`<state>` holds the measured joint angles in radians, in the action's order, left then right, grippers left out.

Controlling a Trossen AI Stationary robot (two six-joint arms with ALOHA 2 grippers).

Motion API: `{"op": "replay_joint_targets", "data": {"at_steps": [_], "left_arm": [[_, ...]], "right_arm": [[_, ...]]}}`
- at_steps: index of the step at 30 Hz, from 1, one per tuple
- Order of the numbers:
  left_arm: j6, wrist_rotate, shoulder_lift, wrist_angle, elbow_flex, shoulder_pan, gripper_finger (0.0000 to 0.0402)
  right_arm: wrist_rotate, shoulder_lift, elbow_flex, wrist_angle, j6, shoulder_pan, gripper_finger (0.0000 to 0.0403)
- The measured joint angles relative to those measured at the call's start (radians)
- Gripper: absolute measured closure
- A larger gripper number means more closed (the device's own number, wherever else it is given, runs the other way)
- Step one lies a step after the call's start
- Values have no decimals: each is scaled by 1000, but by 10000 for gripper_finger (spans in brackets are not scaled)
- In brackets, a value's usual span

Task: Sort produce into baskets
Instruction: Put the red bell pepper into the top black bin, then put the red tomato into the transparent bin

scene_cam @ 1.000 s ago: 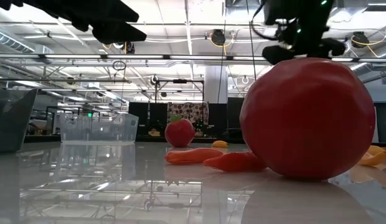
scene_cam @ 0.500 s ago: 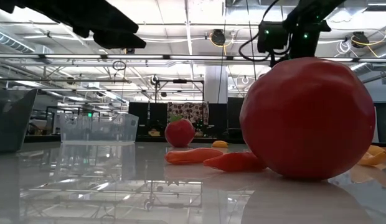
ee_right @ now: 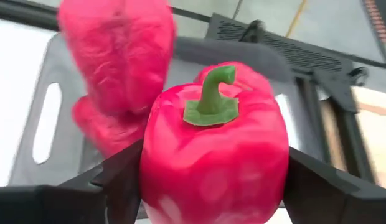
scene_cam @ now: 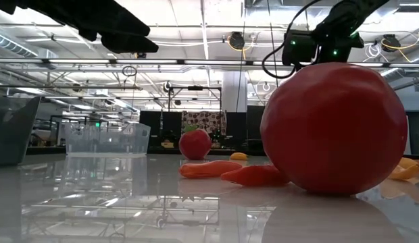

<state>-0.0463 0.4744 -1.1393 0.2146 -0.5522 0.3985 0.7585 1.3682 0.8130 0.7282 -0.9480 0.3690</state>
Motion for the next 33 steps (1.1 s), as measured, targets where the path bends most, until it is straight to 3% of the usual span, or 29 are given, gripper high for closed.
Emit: {"op": "replay_joint_targets", "data": {"at_steps": [19, 28, 30, 33], "left_arm": [[0, 0, 0, 0, 0, 0, 27], [0, 0, 0, 0, 0, 0, 27], [0, 0, 0, 0, 0, 0, 27], [0, 0, 0, 0, 0, 0, 27]], "right_arm": [[-52, -2, 1, -38, 228, 5, 37], [-52, -2, 210, 119, 227, 19, 37], [-92, -3, 277, 176, 187, 17, 37], [-260, -5, 348, 197, 166, 3, 37]]}}
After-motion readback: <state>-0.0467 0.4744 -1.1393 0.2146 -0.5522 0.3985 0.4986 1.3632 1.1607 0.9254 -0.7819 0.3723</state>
